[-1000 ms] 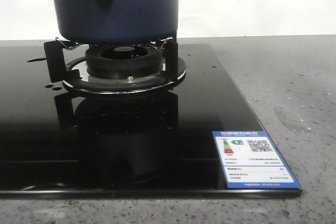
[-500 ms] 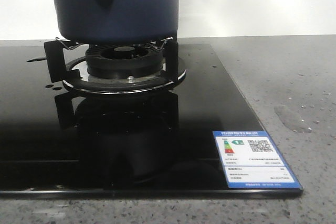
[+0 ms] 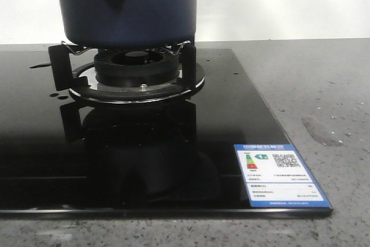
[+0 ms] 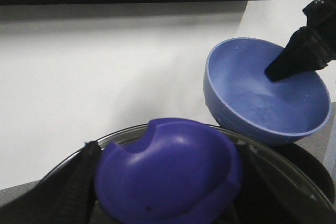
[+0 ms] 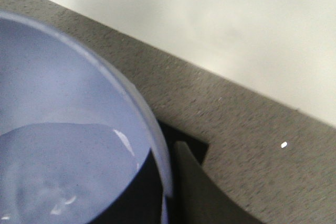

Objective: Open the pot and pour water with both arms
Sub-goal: 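Carry the bowl with the right gripper over the open saucepan, then tilt the bowl with the right gripper to pour water into the saucepan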

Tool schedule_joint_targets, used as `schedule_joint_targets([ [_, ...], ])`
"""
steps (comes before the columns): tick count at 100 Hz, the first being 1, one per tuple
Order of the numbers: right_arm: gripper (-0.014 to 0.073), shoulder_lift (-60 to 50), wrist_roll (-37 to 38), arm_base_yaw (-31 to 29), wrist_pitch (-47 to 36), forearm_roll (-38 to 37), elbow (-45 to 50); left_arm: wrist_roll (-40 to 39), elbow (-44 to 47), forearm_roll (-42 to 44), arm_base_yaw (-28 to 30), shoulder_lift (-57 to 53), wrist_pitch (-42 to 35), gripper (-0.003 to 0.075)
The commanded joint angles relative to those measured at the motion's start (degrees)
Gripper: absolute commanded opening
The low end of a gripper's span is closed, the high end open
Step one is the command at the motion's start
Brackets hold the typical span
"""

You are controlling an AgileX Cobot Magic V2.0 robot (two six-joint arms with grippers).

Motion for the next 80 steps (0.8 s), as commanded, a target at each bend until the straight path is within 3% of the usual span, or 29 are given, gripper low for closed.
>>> schedule_joint_targets([
  [1,-0.006,-2.49,0.67,2.08,-6.2,-8.09,-2.07,-0.57,-2.38,-4.31,-0.47,-0.81,1.58,0.0295],
  [49,-0.006,-1.35,0.78,10.42,-10.9,-32.92,-2.07,-0.57,-2.38,-4.31,-0.47,-0.81,0.85,0.0295],
  [80,-0.006,-1.35,2.74,13.09,-13.29,-43.01,-2.07,-0.57,-2.38,-4.31,-0.47,-0.81,0.85,0.0295],
])
